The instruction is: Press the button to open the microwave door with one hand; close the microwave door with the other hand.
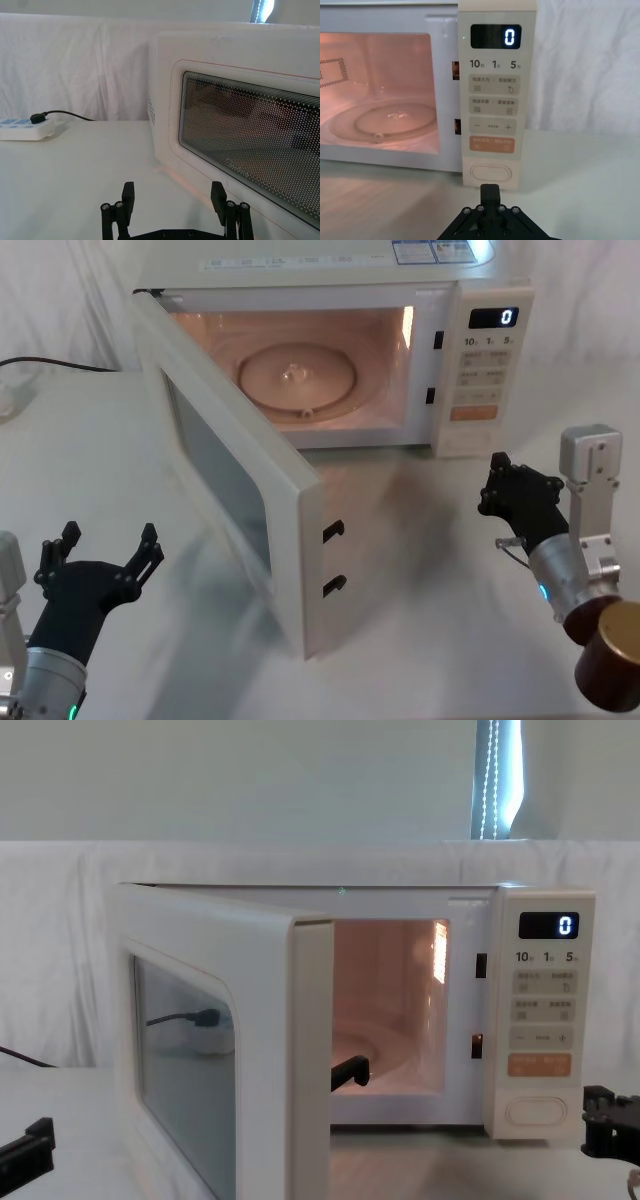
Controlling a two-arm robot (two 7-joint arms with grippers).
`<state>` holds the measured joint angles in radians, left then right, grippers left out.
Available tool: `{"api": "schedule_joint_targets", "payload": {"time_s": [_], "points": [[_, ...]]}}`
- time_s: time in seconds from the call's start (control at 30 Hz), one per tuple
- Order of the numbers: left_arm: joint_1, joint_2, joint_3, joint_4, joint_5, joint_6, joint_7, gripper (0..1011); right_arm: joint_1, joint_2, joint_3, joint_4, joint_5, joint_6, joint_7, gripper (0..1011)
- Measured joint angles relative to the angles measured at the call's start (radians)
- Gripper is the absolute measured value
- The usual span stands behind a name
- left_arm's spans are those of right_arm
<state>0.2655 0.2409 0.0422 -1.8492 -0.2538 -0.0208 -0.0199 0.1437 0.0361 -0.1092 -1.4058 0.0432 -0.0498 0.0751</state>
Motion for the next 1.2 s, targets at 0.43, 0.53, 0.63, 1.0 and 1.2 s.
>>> {"api": "schedule_joint_targets", "payload": {"time_s": [0.43,0.53,0.63,1.0,1.2], "points": [[0.0,0.0,0.0,0.0,0.0,0.0,0.0,1001,-0.069,-0.04,0.014,-0.037,-0.038,-0.048,-0.064,0],[0.0,0.0,0.0,0.0,0.0,0.0,0.0,1001,-0.073,-0.048,0.02,-0.04,-0.043,-0.05,-0.071,0],[0.0,0.0,0.0,0.0,0.0,0.0,0.0,1001,-0.075,-0.056,0.025,-0.041,-0.046,-0.053,-0.075,0],[0.0,0.0,0.0,0.0,0.0,0.0,0.0,1001,-0.079,-0.074,0.041,-0.04,-0.056,-0.064,-0.082,0],[0.0,0.0,0.0,0.0,0.0,0.0,0.0,1001,-0.077,-0.076,0.045,-0.037,-0.058,-0.07,-0.078,0]]}}
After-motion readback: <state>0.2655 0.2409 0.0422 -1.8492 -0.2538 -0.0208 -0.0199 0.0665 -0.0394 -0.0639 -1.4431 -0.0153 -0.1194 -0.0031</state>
